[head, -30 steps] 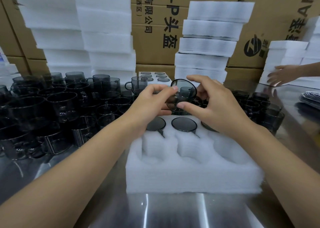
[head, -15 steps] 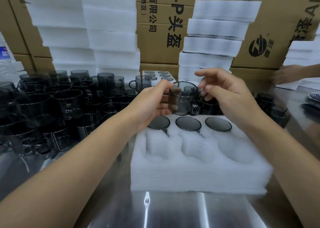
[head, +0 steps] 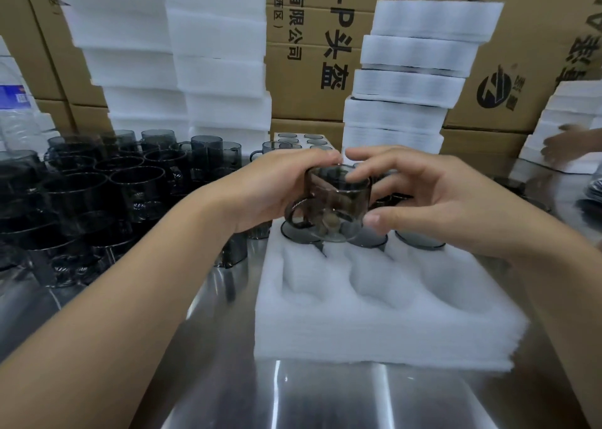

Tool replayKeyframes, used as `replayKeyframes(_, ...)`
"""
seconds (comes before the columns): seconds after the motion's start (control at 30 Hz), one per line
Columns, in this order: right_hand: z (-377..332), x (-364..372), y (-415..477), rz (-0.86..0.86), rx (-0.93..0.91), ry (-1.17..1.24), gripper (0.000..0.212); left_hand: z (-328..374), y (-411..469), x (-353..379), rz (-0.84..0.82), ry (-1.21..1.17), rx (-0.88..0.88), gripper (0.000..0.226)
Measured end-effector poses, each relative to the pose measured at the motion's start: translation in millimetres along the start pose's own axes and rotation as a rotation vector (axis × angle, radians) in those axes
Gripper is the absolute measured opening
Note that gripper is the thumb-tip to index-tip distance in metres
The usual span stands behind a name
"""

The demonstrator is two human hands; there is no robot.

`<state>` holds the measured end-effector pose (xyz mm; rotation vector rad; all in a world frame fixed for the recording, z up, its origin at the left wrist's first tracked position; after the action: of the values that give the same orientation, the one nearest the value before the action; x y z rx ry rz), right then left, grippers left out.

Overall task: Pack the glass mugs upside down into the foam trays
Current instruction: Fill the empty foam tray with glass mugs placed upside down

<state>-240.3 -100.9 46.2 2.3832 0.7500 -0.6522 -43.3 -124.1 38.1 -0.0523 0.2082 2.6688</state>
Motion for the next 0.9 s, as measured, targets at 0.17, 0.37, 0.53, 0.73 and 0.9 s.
replayKeyframes(0.17,-4.0,7.8,-1.8,-0.071,0.017,0.071,0.021,-0.6,-8.4,-9.3,-0.143,0.123,-0.050,0.031)
replayKeyframes(0.37,-11.5,25.6,-0.2,-0.039,0.032,-0.203,0.032,-0.5,-0.7,-26.3,-0.045,0.222,0.001,0.056)
replayKeyframes(0.53,-18.1,37.2,-0.6,0.076,-0.019,-0.237,0.031,0.0,-7.1,-37.5,-0.101,0.440,0.032,0.064)
replayKeyframes(0.73,-21.2,57.7,-1.3,0.108,-0.108,-0.320,0.036,5.4,-17.8,-44.9,-0.254,0.649,-0.094,0.100)
replayKeyframes(0.9,-20.2,63.0,-2.5,0.084,-0.146,-0.297,0.040,5.8,-19.3,-45.4,-0.372,0.705,-0.155,0.127)
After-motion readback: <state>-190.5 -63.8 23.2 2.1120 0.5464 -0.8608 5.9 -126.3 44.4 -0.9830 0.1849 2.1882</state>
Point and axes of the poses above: each hand's wrist, its own y-axis towards the middle knuckle, its own x-axis out of the palm, z = x × y, the point moved 1 cm from there along y, towards the middle knuckle, and after that the axes turned 1 degree about -z, right-handed, at the moved point
